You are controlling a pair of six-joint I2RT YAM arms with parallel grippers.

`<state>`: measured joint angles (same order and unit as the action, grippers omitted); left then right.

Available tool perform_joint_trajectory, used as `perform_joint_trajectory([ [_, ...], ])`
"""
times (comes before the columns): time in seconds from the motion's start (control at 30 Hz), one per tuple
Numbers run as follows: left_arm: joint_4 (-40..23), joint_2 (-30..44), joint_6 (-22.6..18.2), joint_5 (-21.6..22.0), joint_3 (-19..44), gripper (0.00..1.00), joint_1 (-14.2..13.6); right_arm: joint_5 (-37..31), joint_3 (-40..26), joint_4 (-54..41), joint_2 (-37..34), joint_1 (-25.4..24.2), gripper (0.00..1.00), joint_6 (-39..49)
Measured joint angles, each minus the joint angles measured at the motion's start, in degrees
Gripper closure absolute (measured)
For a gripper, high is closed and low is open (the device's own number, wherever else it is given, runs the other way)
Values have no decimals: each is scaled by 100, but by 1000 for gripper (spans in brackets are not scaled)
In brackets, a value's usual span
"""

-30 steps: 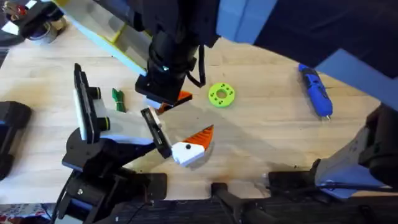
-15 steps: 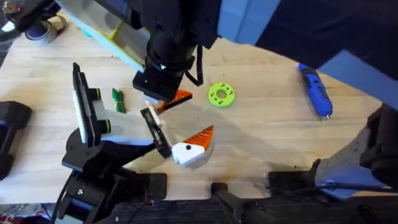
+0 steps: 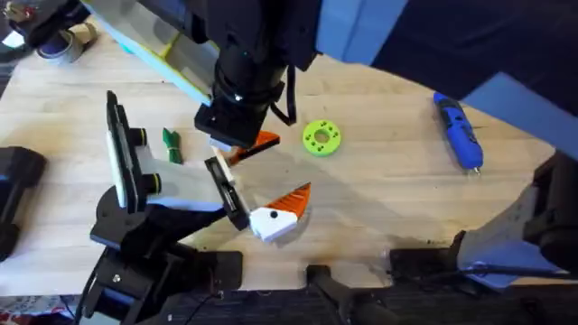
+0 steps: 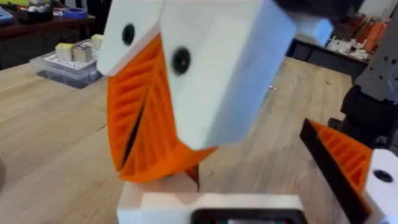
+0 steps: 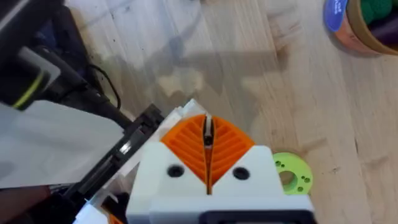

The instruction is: Pick up the gripper from the table and insert it into the empty holder that is missing its gripper. Then pick up a screw, insert it into the mounting hole, and use the screwdriver to tighten it. Finally, clean up the table by picking up the vegetable and placing it into the bucket.

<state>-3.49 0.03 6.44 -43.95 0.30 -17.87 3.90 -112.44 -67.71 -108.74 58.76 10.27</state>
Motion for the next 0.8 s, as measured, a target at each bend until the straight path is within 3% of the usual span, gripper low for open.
perform_joint_trajectory([
  [0.8,0,0,-24,-1,0,9,1,148,2,-153,58,86,996,30],
])
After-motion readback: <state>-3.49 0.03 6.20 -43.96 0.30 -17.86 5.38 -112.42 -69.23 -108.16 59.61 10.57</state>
